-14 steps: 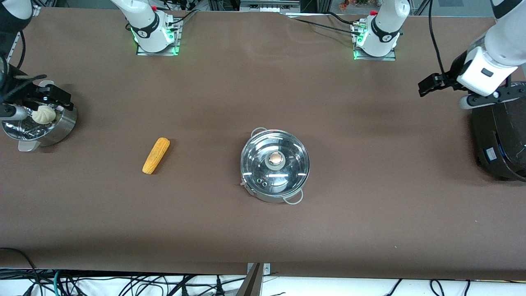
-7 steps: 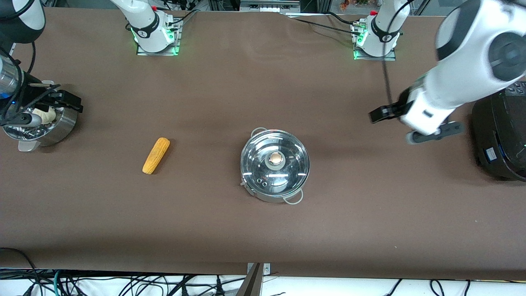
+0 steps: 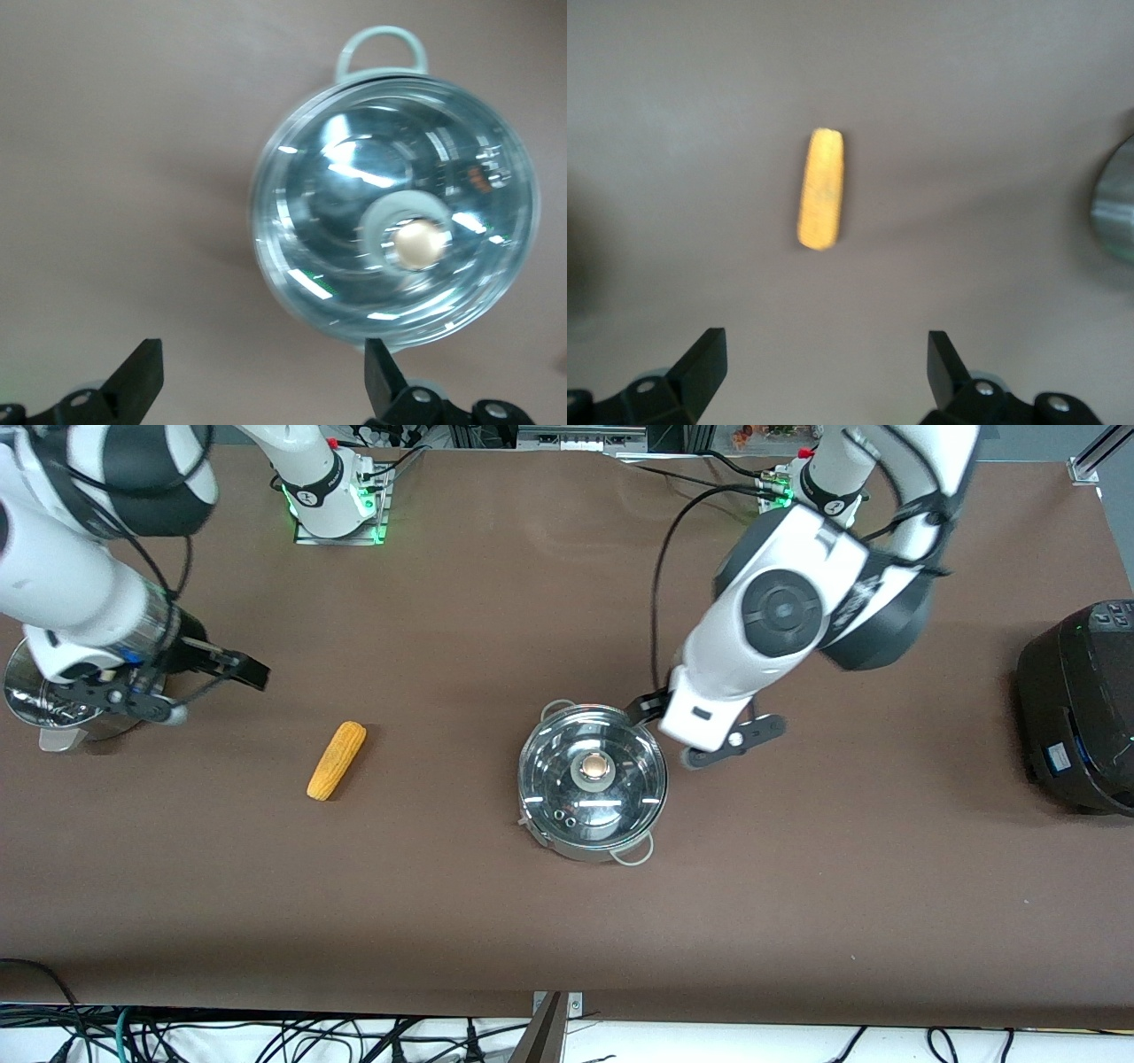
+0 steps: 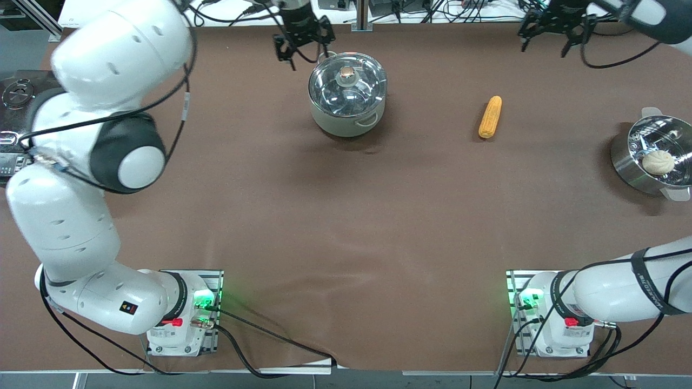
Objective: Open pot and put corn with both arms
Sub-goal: 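Reach the left gripper to the lid knob while the right gripper reaches the corn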
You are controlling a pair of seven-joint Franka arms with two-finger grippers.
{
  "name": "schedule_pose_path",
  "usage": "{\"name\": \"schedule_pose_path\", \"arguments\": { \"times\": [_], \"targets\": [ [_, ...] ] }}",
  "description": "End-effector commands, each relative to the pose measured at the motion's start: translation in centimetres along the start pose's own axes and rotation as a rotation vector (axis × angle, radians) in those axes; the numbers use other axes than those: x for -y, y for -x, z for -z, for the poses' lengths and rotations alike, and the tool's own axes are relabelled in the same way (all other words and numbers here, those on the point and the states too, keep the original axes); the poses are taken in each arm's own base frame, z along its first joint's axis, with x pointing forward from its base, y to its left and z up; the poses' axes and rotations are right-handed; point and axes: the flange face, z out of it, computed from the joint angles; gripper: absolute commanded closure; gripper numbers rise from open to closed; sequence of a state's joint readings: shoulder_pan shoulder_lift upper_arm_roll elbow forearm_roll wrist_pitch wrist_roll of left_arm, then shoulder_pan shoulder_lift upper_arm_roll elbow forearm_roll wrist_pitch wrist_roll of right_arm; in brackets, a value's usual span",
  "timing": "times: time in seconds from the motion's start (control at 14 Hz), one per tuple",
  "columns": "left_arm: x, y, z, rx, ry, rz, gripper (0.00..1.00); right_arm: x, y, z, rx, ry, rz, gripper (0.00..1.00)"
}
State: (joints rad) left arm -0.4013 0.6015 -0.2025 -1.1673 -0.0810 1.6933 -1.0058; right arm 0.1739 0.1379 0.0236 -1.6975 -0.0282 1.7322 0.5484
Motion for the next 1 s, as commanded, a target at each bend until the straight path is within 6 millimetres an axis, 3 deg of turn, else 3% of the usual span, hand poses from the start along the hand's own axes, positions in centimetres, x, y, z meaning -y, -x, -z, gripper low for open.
{"name": "schedule_pose_path", "arguments": {
  "times": [0.0, 0.21, 0.36, 0.5, 0.64, 0.93],
  "targets": [
    [-3.8, -0.2, -2.4, -0.045, 0.042, 0.052, 0.0, 2.5, -1.4, -3.2, 0.014, -0.005, -0.15, 0.0],
    [-5.6, 0.3, -4.9, -0.092, 0.054, 0.087, 0.0, 5.3, -3.5, -10.6, 0.041, 0.016, -0.225, 0.0],
    [-6.6, 0.7, -6.3, -0.108, 0.074, 0.1, 0.0, 5.8, -4.2, -14.2, 0.047, 0.029, -0.292, 0.0],
    [-7.0, 0.0, -7.3, -0.12, 0.099, 0.114, 0.0, 5.1, -4.9, -18.7, 0.05, 0.038, -0.303, 0.0],
    [-7.2, -0.4, -8.1, -0.131, 0.112, 0.116, 0.0, 4.7, -3.9, -22.7, 0.011, 0.012, -0.296, 0.0],
    [-7.3, -0.6, -9.0, -0.154, 0.094, 0.112, 0.0, 2.4, -1.9, -28.6, -0.078, 0.023, -0.236, 0.0]
  ]
}}
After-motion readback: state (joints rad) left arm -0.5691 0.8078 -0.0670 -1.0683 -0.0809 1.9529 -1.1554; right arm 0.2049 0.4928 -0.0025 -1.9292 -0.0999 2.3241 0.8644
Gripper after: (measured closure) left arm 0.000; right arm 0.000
